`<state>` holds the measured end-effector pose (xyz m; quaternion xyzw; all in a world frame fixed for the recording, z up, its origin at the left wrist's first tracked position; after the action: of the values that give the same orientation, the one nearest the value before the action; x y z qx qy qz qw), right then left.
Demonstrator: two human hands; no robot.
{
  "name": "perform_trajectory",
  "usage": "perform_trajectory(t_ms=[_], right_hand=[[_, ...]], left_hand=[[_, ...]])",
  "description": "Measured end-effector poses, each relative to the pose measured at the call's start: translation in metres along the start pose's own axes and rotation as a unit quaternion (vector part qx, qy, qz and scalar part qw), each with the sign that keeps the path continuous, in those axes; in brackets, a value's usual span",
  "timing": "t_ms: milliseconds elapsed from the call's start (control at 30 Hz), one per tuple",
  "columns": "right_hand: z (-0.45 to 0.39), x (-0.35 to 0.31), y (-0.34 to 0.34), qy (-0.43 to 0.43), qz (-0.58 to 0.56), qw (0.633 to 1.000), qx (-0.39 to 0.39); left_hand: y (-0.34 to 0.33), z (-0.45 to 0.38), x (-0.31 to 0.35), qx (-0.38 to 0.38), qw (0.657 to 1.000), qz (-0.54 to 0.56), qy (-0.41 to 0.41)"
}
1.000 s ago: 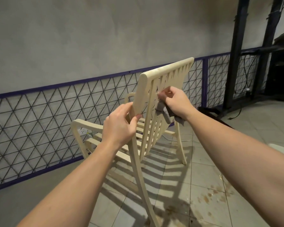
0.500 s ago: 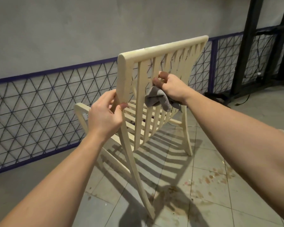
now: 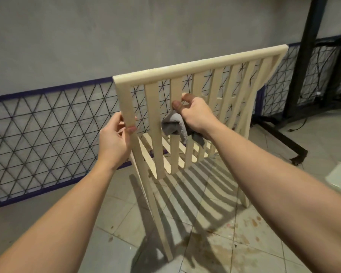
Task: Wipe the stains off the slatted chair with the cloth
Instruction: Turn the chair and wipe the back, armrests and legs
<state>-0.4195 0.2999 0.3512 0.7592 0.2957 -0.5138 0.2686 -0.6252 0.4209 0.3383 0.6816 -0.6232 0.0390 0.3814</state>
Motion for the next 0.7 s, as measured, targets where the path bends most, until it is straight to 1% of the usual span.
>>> perform_trajectory(t_ms=[133,233,333,367,400,467,500,533,567,600,633,667,700], right_hand=[[0.002,-0.002,-0.012,0.022,0.015,1.0,0.009],[0.009,0.002,-0.015,0.029,0.026,0.999,0.005],[0.025,0.016,-0.009,0.009,0.054,0.998,0.034],[0.032,0.025,-0.005,-0.019,0.064,0.997,0.041],[0.041,0.033,-0.002,-0.062,0.069,0.995,0.033],[0.059,0.047,-0.004,-0.148,0.036,0.987,-0.045],[0.066,0.05,-0.007,-0.17,-0.008,0.982,-0.087],[0.071,0.045,-0.01,-0.165,-0.053,0.978,-0.113],[0.074,0.033,-0.01,-0.131,-0.076,0.981,-0.119],[0.075,0.016,-0.007,-0.072,-0.072,0.99,-0.102],[0.073,-0.004,-0.003,0.002,-0.048,0.997,-0.067],[0.074,-0.03,0.0,0.087,-0.024,0.996,-0.025],[0.075,-0.059,0.004,0.174,0.001,0.985,0.013]], left_hand=[[0.001,-0.011,-0.019,-0.025,1.0,0.013,0.01],[-0.007,-0.019,-0.032,-0.029,0.998,0.021,0.046],[-0.012,-0.022,-0.04,-0.024,0.997,0.007,0.068],[-0.012,-0.023,-0.041,-0.025,0.997,0.006,0.068],[-0.012,-0.022,-0.042,-0.032,0.997,0.009,0.067],[-0.011,-0.021,-0.041,-0.054,0.997,0.02,0.057],[-0.01,-0.021,-0.039,-0.066,0.996,0.027,0.047],[-0.009,-0.022,-0.035,-0.073,0.996,0.037,0.037],[-0.008,-0.023,-0.031,-0.073,0.995,0.054,0.029],[-0.006,-0.025,-0.026,-0.065,0.995,0.075,0.023],[-0.003,-0.027,-0.021,-0.052,0.994,0.096,0.018],[-0.002,-0.029,-0.017,-0.041,0.992,0.115,0.016],[-0.001,-0.031,-0.015,-0.035,0.99,0.133,0.018]])
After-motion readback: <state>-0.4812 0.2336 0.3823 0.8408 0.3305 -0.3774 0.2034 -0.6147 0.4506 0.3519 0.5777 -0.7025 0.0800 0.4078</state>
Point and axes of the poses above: each hand's wrist, its own z-axis away from the middle knuckle, its own y-axis out of the back of the hand, x = y × z, the point moved 7 cm from there along -z, towards the middle knuckle, and after that the axes turned 11 degrees about -z, right-handed, at the moved point
